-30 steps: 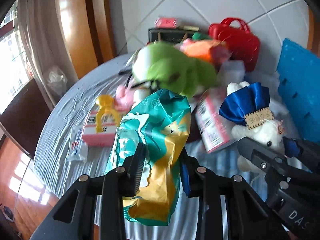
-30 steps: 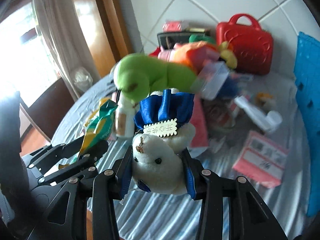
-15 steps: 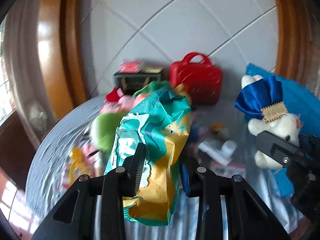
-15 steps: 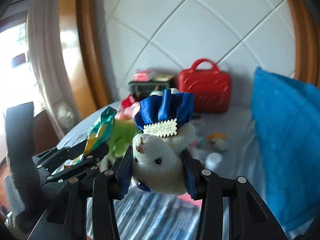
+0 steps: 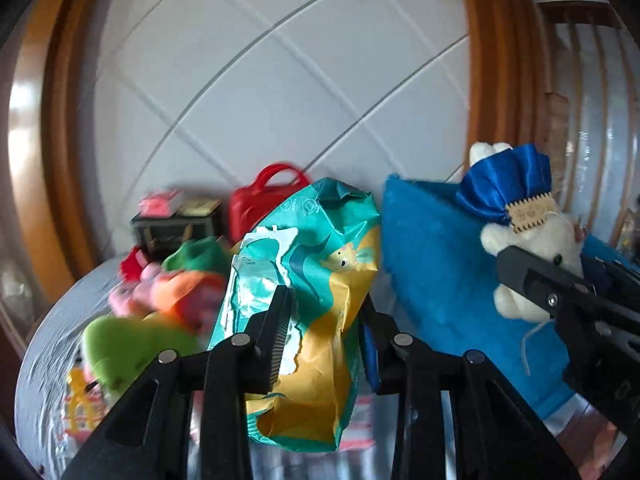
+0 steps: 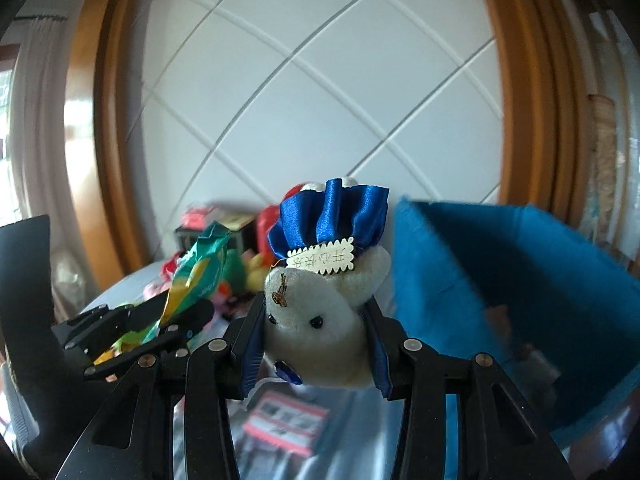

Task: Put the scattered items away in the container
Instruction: 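Lift the wipes pack with left tool while right tool lifts the bear toward crate, then lower both tools into the crate and open them to release the items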

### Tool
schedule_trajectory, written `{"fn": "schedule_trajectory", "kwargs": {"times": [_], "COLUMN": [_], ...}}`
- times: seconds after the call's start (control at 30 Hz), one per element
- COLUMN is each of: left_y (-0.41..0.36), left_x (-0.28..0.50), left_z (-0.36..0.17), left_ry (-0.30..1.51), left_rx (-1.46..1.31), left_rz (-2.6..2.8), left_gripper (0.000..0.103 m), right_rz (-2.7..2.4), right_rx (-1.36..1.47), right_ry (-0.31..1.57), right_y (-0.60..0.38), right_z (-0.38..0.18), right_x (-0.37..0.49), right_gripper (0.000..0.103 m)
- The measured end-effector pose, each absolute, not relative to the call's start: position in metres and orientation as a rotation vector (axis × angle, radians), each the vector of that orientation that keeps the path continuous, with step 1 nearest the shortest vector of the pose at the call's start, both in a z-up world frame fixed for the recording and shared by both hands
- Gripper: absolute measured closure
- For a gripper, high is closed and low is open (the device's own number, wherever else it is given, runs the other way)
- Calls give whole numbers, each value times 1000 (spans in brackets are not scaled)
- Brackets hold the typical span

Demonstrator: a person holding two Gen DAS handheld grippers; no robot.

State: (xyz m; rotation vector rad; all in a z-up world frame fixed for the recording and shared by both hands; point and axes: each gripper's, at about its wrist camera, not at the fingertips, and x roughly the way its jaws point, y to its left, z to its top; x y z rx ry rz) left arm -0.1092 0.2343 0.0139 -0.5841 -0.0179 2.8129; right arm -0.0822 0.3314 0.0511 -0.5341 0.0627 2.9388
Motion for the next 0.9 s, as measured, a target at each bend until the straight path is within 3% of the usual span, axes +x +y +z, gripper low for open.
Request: {"fn": "schedule_trajectory", "kwargs": {"times": [0.27,0.47,0.57,0.7,0.9], "left_y": [367,490,547,606,629], "left_x": [-117,-171,-209,-267,-292], "left_z": [94,140,115,29,-64], "left_ry": [-78,-133,-71,25,111], "left_rx": [-496,-774,-1026,-1502,-1896], "left_rz": [2693,2549,2506,2330,2158], "left_gripper": [71,71,71,71,71], "right_rz": [2911,2854,2814,2734,2569], "right_rx": [-352,-470,-669,-1068,-1643], "right_ry": [-30,-105,-90,-49,103], "right_y": [477,599,651,700,725], "right_z": [109,134,117,62,-28], "right_x": [-57,-78,-112,-162,-200], "right_gripper": [59,59,59,59,59]}}
